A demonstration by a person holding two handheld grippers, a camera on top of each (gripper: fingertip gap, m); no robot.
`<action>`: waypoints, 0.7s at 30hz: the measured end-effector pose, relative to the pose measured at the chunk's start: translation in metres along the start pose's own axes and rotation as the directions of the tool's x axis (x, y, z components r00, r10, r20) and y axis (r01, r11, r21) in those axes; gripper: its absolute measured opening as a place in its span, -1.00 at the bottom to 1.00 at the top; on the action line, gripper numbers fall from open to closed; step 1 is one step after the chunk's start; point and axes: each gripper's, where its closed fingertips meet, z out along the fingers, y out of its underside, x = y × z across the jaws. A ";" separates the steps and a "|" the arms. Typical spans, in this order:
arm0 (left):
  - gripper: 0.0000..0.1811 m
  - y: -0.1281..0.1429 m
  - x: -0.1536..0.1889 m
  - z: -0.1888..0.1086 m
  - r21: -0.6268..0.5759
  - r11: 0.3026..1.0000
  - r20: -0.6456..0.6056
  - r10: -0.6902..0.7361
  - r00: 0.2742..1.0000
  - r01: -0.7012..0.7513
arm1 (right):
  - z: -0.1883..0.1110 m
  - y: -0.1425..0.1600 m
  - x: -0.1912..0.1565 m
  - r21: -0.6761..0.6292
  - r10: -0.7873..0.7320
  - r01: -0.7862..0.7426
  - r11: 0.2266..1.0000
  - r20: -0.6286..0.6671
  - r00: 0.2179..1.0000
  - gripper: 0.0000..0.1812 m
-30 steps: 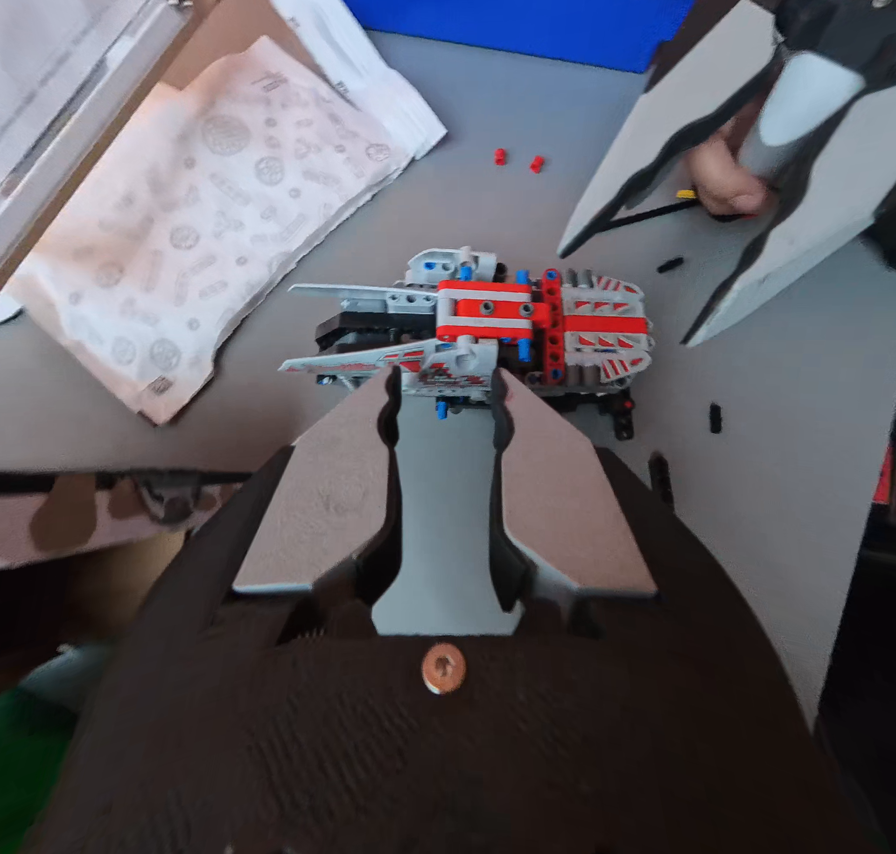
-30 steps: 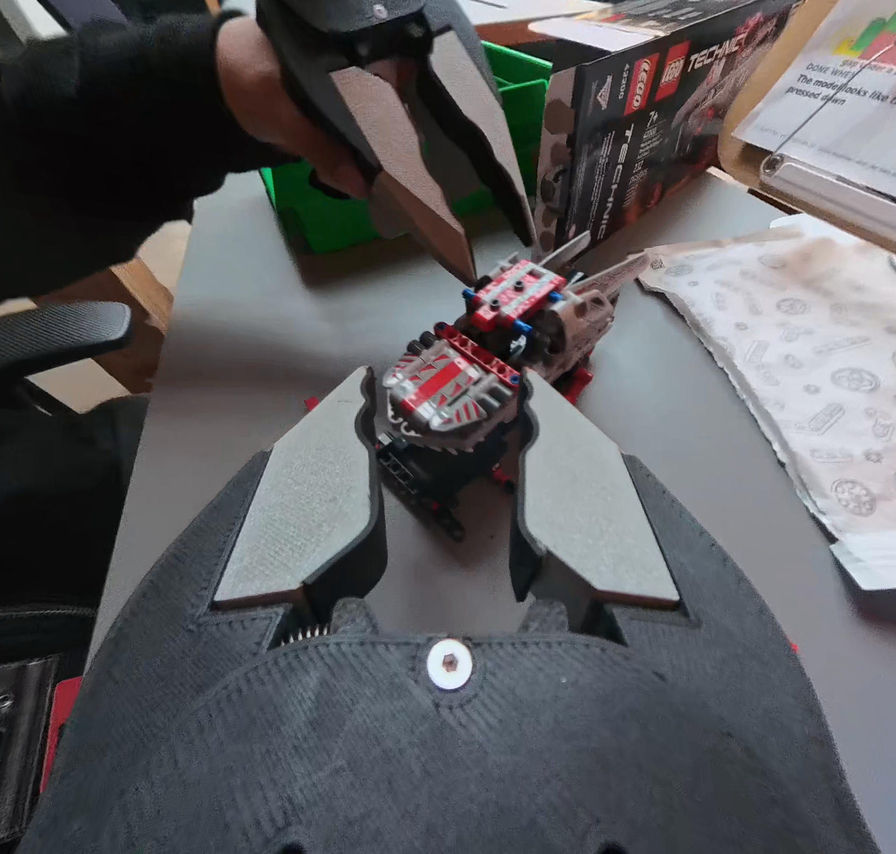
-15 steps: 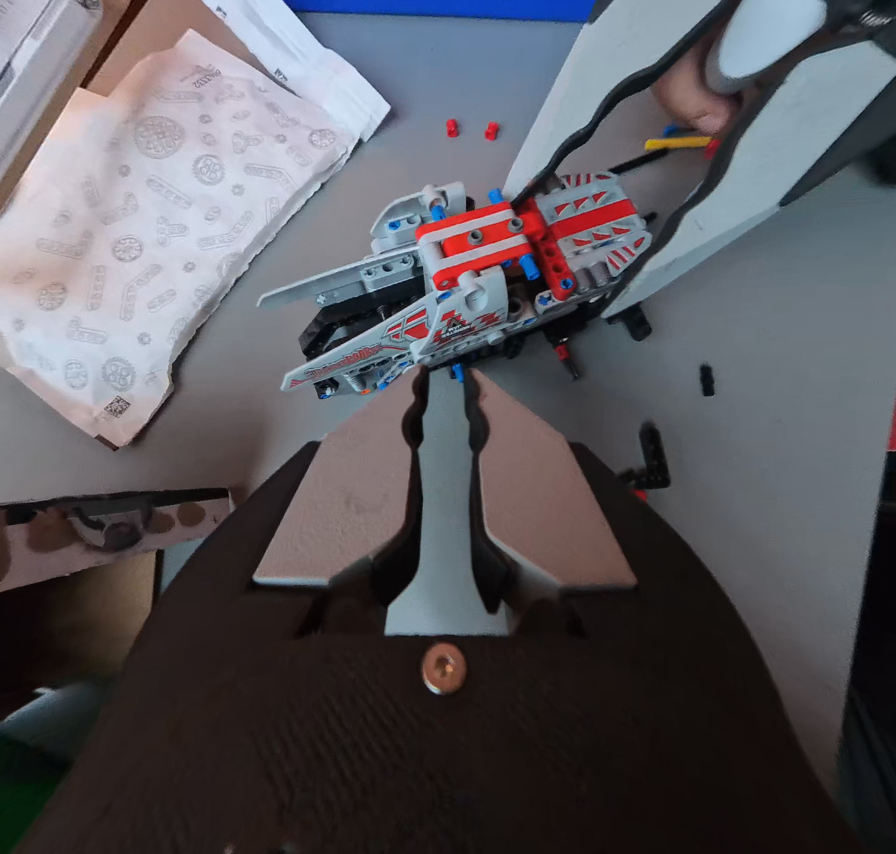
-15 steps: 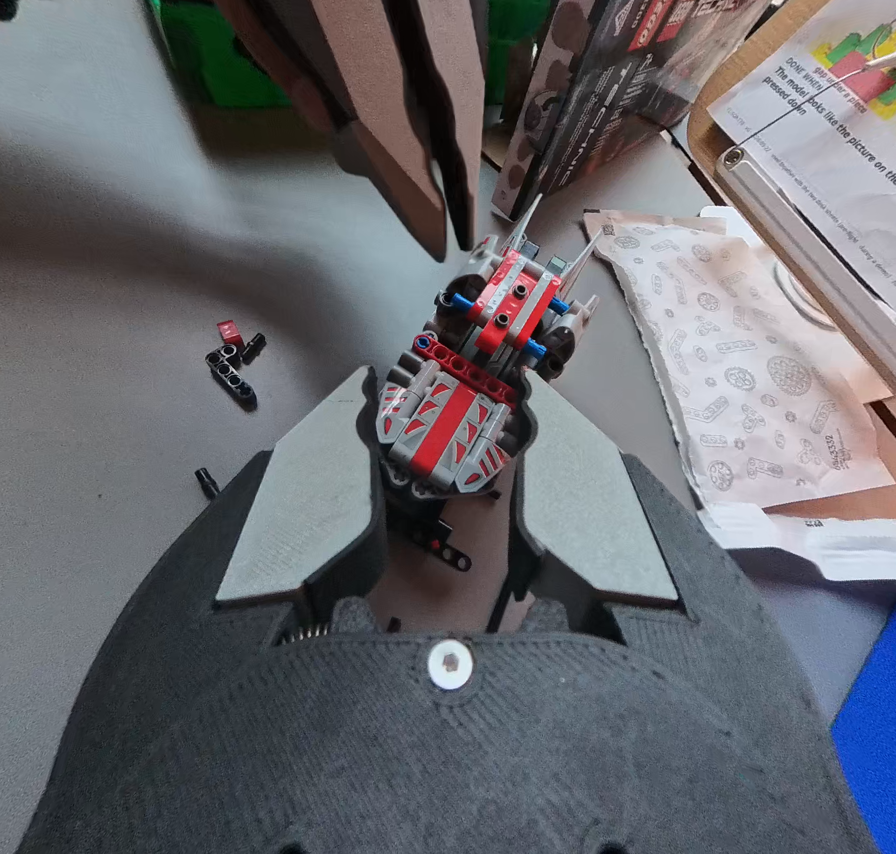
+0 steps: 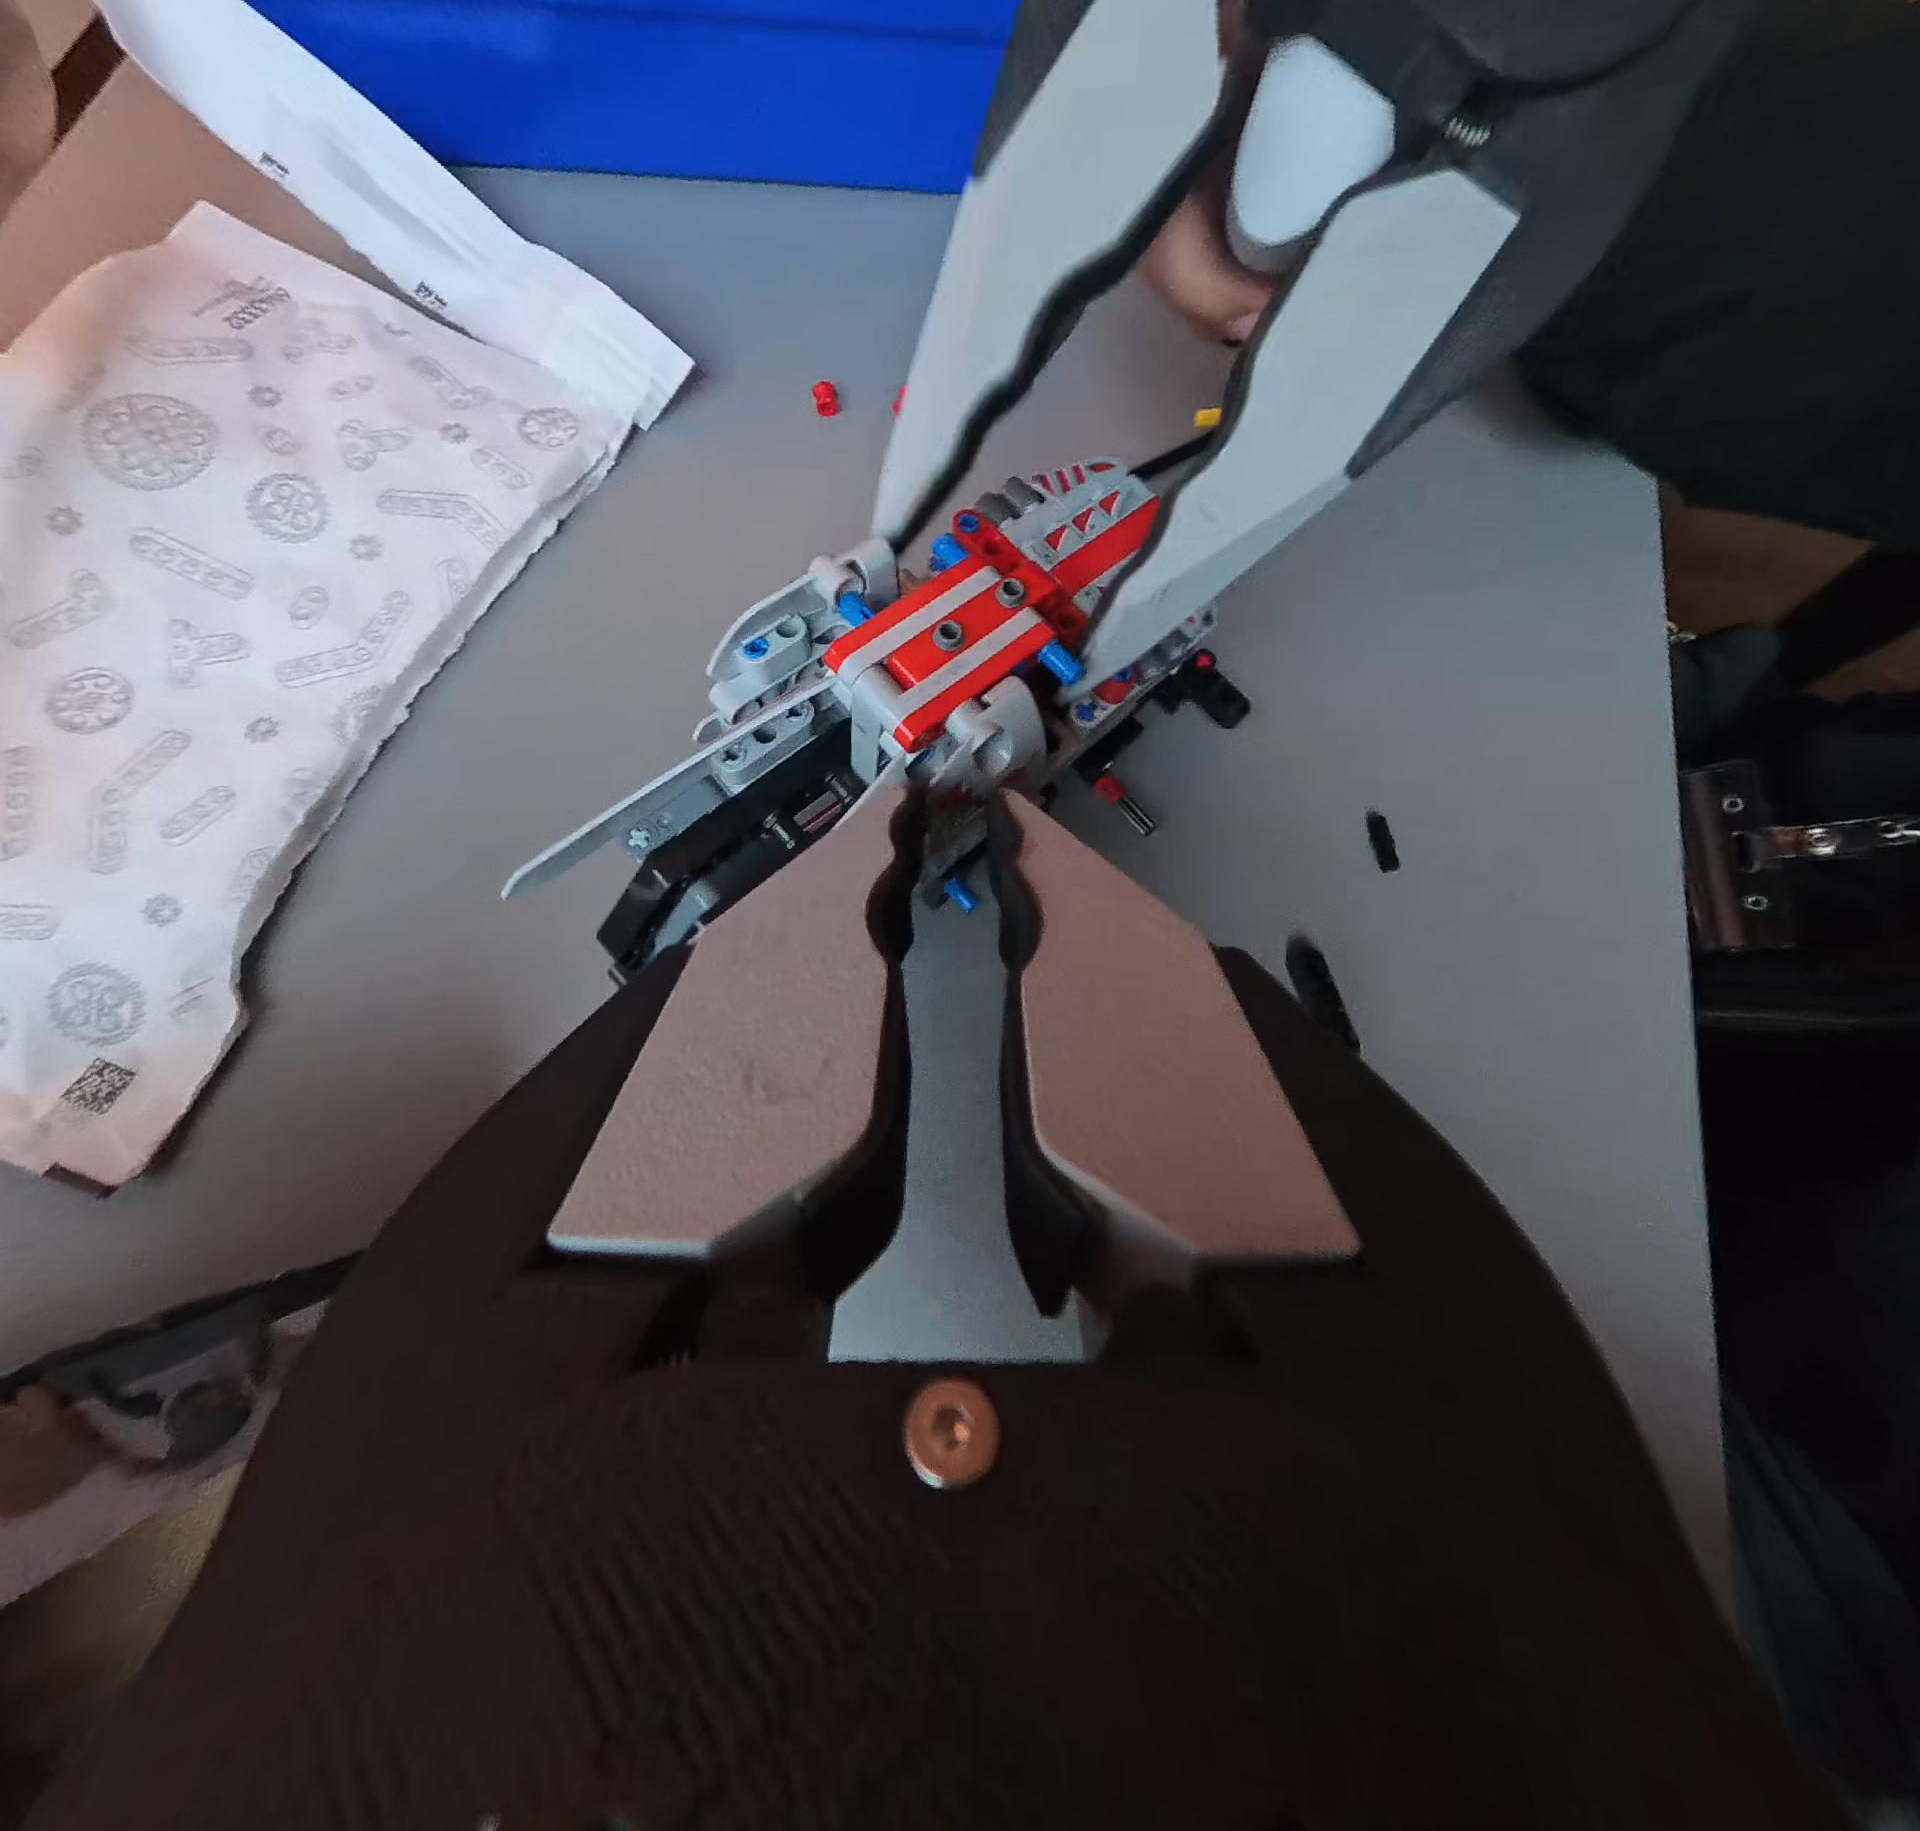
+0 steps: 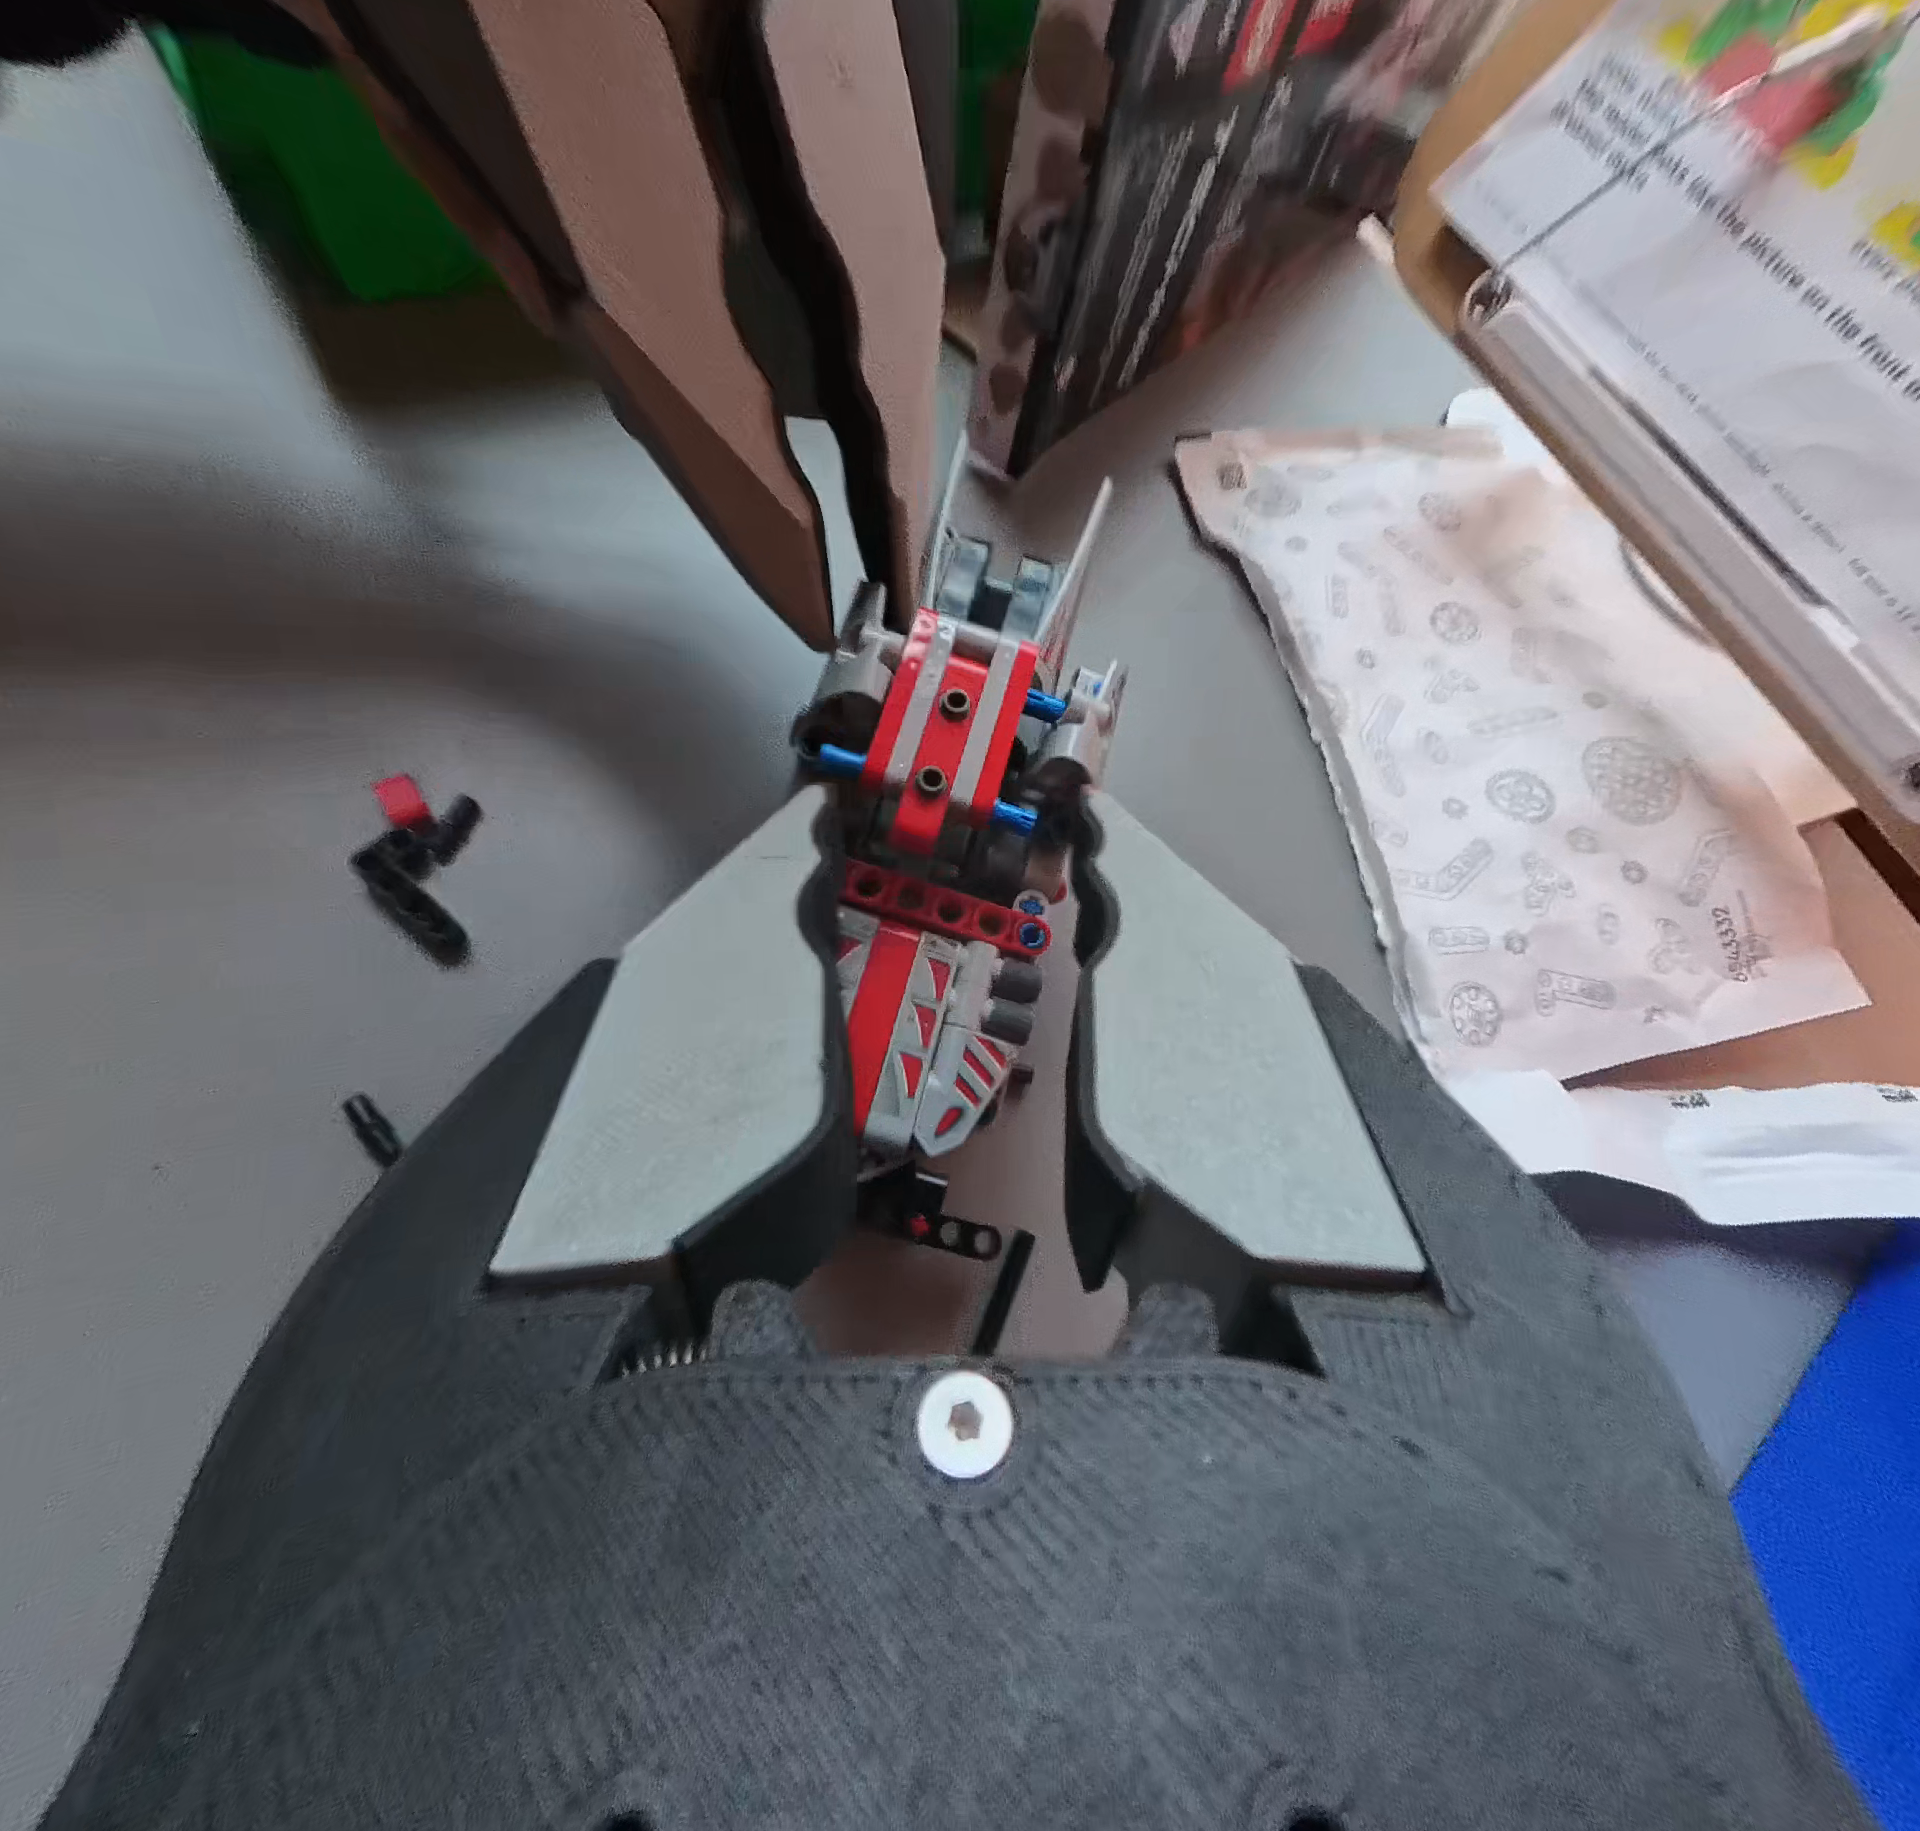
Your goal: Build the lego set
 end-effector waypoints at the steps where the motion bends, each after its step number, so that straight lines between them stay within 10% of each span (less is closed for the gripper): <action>1: -0.89 -0.001 -0.001 0.000 0.016 1.000 -0.003 -0.010 1.000 0.010 | 0.002 0.000 -0.001 -0.004 -0.005 0.005 1.000 0.022 1.000 -0.62; 21: -0.92 -0.004 0.005 0.003 0.031 0.999 -0.006 -0.019 1.000 0.019 | 0.008 0.002 0.005 -0.113 -0.121 0.123 0.986 0.032 0.992 -0.67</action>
